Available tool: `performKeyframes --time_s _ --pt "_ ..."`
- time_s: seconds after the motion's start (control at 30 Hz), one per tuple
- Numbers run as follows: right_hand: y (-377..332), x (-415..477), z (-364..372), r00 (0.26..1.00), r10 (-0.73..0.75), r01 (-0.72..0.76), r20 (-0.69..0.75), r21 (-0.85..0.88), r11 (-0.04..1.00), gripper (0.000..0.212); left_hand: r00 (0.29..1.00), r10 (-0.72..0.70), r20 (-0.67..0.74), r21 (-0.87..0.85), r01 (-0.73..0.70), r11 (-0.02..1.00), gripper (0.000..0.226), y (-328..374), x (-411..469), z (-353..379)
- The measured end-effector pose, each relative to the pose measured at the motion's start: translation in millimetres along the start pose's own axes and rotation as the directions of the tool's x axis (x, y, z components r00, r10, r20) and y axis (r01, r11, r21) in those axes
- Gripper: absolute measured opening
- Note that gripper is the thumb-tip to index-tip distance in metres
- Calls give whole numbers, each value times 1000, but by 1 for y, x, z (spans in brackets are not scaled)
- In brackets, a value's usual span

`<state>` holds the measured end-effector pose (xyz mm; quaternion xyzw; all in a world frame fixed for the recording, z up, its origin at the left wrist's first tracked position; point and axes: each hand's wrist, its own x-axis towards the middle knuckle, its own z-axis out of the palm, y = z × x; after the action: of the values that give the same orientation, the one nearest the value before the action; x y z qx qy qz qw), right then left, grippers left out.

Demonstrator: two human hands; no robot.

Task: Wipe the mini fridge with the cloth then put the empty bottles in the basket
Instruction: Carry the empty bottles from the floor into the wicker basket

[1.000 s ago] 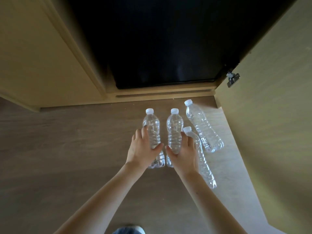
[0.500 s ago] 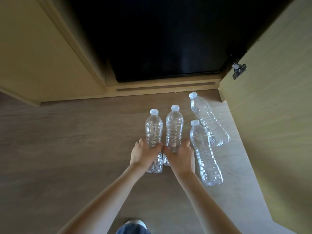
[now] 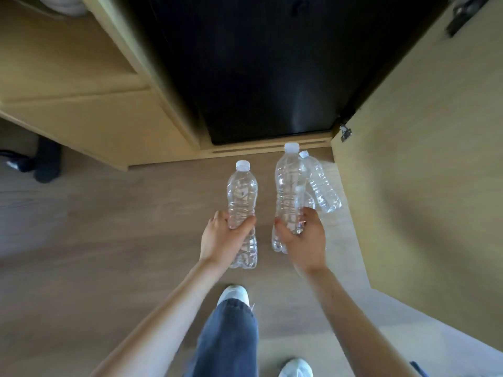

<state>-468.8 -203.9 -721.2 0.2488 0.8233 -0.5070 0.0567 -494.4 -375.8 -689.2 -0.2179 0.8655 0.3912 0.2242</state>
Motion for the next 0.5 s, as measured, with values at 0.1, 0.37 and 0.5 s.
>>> performKeyframes --time_s 0.1,0.37,0.5 --pt "-77 -37 -48 999 -35 35 -12 9 999 31 1000 15 -4 -38 -16 999 38 56 -60 -58" --pt "-320 -159 -213 977 -206 204 -49 -45 978 45 980 174 -97 -119 -185 976 41 237 -250 -234" --pt "-429 -220 -294 938 -325 323 -118 -42 946 47 904 379 -199 -110 -404 908 37 317 -343 -314"
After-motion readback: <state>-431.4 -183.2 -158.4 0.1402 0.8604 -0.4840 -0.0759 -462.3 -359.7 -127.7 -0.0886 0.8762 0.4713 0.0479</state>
